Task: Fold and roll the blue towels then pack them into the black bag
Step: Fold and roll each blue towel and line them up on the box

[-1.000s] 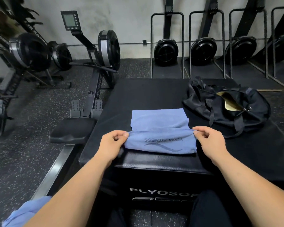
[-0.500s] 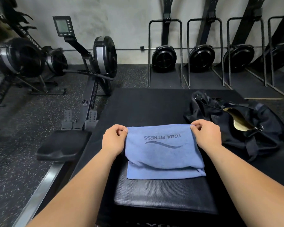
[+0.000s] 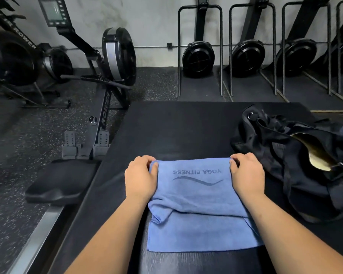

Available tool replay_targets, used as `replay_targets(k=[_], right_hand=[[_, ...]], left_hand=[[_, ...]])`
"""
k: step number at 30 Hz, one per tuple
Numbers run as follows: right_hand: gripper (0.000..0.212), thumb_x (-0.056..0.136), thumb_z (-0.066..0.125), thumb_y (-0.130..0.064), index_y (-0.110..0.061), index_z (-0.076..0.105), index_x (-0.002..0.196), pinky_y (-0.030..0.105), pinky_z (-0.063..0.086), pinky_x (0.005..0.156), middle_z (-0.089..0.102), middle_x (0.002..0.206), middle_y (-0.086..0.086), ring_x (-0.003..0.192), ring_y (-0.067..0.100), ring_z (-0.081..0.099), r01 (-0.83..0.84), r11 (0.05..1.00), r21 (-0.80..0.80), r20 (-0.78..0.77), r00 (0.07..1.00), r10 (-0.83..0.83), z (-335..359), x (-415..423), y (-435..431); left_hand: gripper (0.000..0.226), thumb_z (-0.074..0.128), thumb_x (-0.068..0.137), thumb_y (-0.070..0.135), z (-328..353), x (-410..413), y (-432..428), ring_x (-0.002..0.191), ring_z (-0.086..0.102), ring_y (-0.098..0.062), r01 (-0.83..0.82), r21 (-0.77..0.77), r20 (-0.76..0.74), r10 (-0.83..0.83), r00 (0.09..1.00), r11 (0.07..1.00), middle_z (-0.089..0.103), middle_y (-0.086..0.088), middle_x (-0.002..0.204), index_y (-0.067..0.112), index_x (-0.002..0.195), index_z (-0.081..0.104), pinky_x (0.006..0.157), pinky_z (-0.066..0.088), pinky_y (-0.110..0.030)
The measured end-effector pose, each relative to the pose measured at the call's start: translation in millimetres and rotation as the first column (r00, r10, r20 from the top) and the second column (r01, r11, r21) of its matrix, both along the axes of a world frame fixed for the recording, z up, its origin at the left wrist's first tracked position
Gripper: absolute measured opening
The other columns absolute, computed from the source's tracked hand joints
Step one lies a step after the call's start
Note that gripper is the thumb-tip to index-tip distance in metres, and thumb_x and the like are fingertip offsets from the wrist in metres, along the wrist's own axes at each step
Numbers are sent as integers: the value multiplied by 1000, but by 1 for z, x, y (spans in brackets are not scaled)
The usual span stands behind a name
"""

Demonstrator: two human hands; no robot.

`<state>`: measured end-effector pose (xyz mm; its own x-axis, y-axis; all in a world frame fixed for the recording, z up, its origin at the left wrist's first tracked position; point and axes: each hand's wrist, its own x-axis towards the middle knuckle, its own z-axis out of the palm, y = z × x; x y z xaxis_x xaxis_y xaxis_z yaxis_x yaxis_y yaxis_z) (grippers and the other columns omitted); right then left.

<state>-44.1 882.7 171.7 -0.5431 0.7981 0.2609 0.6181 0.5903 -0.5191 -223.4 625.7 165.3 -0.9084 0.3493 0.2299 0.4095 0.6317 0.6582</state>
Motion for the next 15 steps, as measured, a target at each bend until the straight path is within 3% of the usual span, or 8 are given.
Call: replay_targets(k=[4,9,12,15], right_hand=[[35,103,61,-25,-8,67,133,38,48,82,55,121,12,92,32,61,35,999,-5,23,999,-34,-9,-4,3],[16,102,60,-21,-10,68,110,34,39,69,46,106,7,77,26,47,31,999,30,14,999,-31,-12,-5,0],[5,99,61,-19,-14,61,98,38,40,69,47,100,4,84,29,50,5,999,34,-26,1000,-4,-7,-4,-2],[3,101,60,-21,-19,59,99,38,37,72,55,94,-2,92,24,48,-53,999,1,-58,997,53,-3,1,-2]], left_hand=[[26,57,101,37,-6,-5,6,101,56,-22,-25,-90,-31,23,999,996,59,4,107,27,121,70,90,50,-40],[11,61,99,37,-8,-4,5,93,53,-20,-21,-69,-32,19,999,997,56,7,101,30,96,69,83,51,-41],[7,68,96,35,-3,-3,1,90,57,-14,-6,25,30,5,1000,1000,61,16,94,35,89,65,79,49,-35],[9,74,93,31,2,-2,-4,76,62,-5,-10,172,172,-21,985,985,68,20,83,35,89,67,73,51,-29]])
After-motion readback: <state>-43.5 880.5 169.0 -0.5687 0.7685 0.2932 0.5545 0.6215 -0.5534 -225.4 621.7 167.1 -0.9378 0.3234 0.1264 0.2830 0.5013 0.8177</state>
